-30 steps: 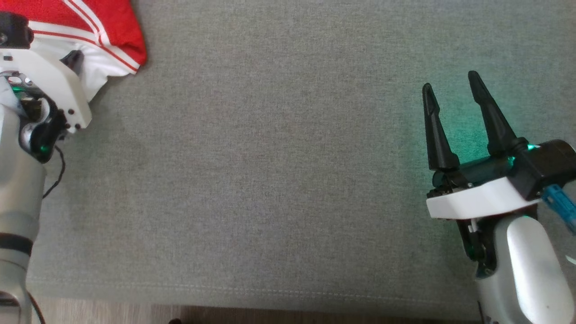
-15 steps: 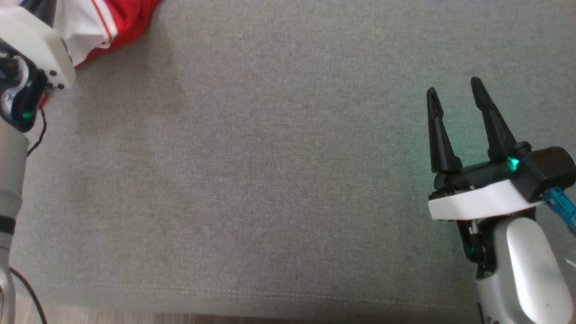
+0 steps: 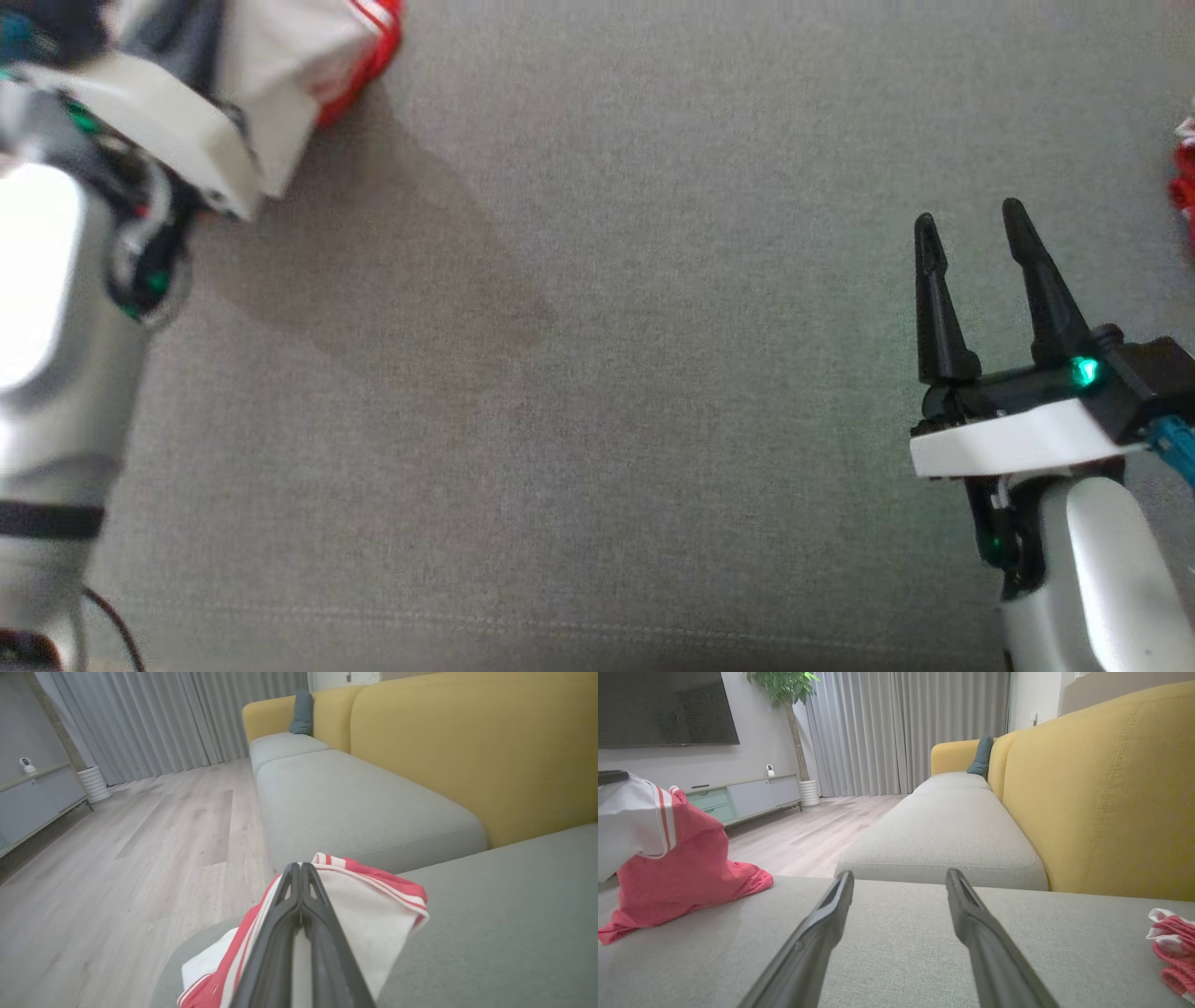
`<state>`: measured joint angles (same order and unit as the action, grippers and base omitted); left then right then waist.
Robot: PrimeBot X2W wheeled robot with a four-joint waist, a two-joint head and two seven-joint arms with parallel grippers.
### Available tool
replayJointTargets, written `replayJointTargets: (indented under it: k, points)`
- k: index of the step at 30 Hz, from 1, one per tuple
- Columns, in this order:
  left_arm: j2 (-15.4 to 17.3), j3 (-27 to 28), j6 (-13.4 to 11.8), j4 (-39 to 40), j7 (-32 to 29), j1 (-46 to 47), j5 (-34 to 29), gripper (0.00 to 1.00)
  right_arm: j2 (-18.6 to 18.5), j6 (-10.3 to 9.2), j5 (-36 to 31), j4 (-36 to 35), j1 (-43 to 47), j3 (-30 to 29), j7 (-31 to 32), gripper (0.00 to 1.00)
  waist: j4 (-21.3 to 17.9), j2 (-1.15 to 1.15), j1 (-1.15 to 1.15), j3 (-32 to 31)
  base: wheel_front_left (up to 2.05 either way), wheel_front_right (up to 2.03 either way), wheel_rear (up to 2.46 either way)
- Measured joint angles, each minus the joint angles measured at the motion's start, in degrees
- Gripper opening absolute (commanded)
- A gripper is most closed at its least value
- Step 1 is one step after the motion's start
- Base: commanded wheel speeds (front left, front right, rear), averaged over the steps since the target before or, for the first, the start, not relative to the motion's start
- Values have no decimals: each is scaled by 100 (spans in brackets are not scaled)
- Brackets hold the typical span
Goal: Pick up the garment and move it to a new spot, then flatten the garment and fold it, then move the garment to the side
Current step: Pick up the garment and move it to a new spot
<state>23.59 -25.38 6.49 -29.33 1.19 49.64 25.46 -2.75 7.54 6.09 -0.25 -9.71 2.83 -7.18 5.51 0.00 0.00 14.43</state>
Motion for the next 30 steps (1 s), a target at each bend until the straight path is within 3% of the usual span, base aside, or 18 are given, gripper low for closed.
replayJointTargets:
  k: [5, 10, 15, 18, 26, 30]
  points:
    - [-336, -278, -74, 626, -85, -387, 23, 0, 2, 0, 85, 69, 34, -149, -75, 100, -90, 0, 0, -316, 0, 0, 0]
    - [-971, -583, -256, 1077, -168, -520, 114, 0, 7, 0, 147, 102, 209, -335, -110, 100, -341, 0, 0, -505, 0, 0, 0]
    - [-1727, -905, -433, 1002, -102, -546, 219, 0, 11, 0, 203, 103, 222, -437, -141, 100, -725, 0, 0, -563, 0, 0, 0]
    - [-1984, -1157, -474, 728, 64, -605, 219, 0, 10, 0, 235, 108, 221, -452, -148, 100, -1002, 0, 0, -536, 0, 0, 0]
    - [-2089, -1766, -609, 223, 513, -805, 536, 0, 11, 0, 304, 204, 216, -455, -250, 100, -1621, 0, 0, -367, 0, 0, 0]
    - [-2095, -2324, -751, 124, 668, -846, 900, 0, 11, 0, 347, 314, 216, -453, -338, 100, -1858, 0, 0, -235, 0, 0, 0]
